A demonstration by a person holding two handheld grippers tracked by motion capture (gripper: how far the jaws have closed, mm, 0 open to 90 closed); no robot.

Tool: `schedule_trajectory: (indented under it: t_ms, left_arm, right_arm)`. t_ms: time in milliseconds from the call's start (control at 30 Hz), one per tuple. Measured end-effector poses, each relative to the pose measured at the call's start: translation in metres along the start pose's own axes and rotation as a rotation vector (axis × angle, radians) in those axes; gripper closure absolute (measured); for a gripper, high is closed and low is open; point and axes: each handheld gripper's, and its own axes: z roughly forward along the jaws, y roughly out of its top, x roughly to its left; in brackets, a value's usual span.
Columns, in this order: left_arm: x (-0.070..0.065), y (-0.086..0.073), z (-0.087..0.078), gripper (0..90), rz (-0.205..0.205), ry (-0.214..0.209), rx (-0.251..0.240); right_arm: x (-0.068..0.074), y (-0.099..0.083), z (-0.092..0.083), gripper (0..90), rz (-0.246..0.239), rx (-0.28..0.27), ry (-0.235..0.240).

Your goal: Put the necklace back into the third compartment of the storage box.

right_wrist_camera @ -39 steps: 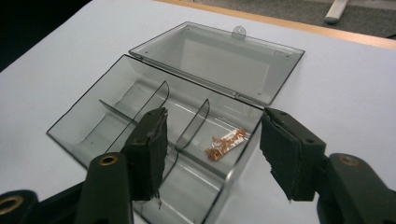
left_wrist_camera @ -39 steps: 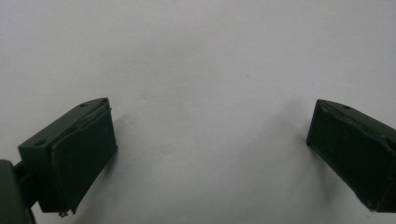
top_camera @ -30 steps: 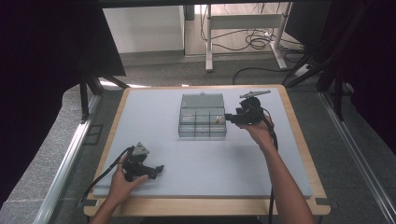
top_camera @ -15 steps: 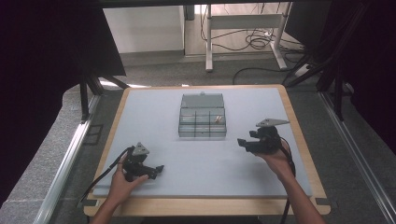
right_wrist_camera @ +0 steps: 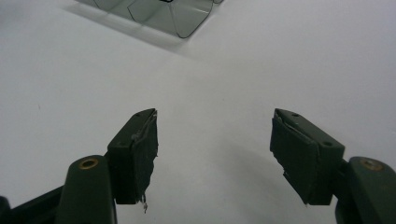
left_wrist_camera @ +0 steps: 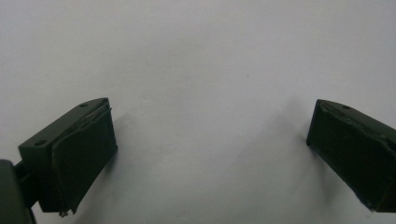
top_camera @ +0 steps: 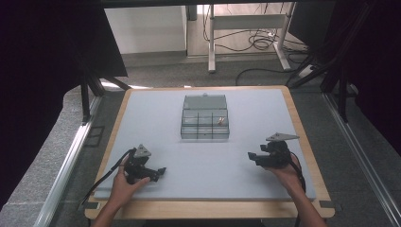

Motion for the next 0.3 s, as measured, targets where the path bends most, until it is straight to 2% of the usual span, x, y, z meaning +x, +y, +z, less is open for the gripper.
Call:
schedule_trajectory:
  t_ms: [300]
  left_arm:
    - [0.0, 0.0, 0.0, 1.0, 0.0, 0.0, 0.0]
  right_arm:
    - [-0.0021, -0.0011, 0.0013, 29.6, -0.002, -0.006, -0.025]
